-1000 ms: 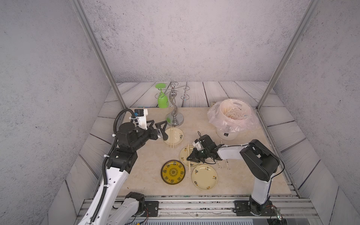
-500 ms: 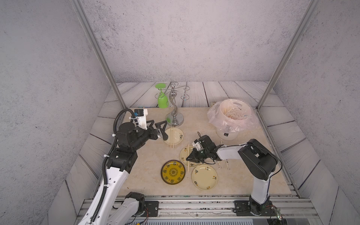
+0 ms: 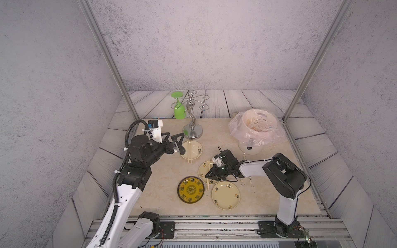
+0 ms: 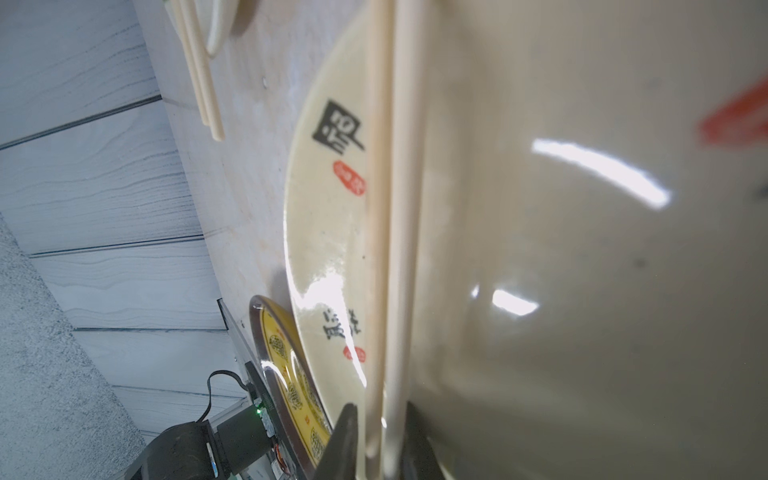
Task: Remove the packaging of disposable chopsticks
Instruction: Place the disposable chopsticks on the plate.
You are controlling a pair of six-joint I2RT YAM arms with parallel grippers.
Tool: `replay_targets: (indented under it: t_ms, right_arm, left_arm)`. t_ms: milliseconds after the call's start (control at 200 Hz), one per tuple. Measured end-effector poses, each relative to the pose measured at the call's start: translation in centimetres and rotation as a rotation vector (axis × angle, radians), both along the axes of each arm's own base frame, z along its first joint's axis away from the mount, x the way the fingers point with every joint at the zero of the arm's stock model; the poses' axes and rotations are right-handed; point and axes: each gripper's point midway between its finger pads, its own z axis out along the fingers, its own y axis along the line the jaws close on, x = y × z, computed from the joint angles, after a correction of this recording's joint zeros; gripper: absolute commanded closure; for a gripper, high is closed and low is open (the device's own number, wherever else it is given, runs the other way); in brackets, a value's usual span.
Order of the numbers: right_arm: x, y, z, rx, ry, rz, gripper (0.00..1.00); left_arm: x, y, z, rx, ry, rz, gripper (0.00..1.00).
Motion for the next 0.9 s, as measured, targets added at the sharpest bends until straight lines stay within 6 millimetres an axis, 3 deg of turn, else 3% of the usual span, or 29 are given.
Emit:
replay_targets:
  t_ms: [580,781,896]
  right_arm:
    - [0.0,-0.4,0.6,-0.024,-0.025,0.003,0.64]
    - [-0.1,-1.2,1.0,-0.065,-0.037,-0.004,0.50]
    - [-0.2,-1.5,1.1,-0.079,-0.043,-0.003,0.48]
  left_arm:
    - [0.0,-0.1,0.0,-0.001,0.000,-0.004,0.09]
    - [0.0,-0.1,0.0,-0.001,0.000,-0.004,0.09]
    - [0.0,0.0,0.0,-0.001,0.001,-0.003,0.08]
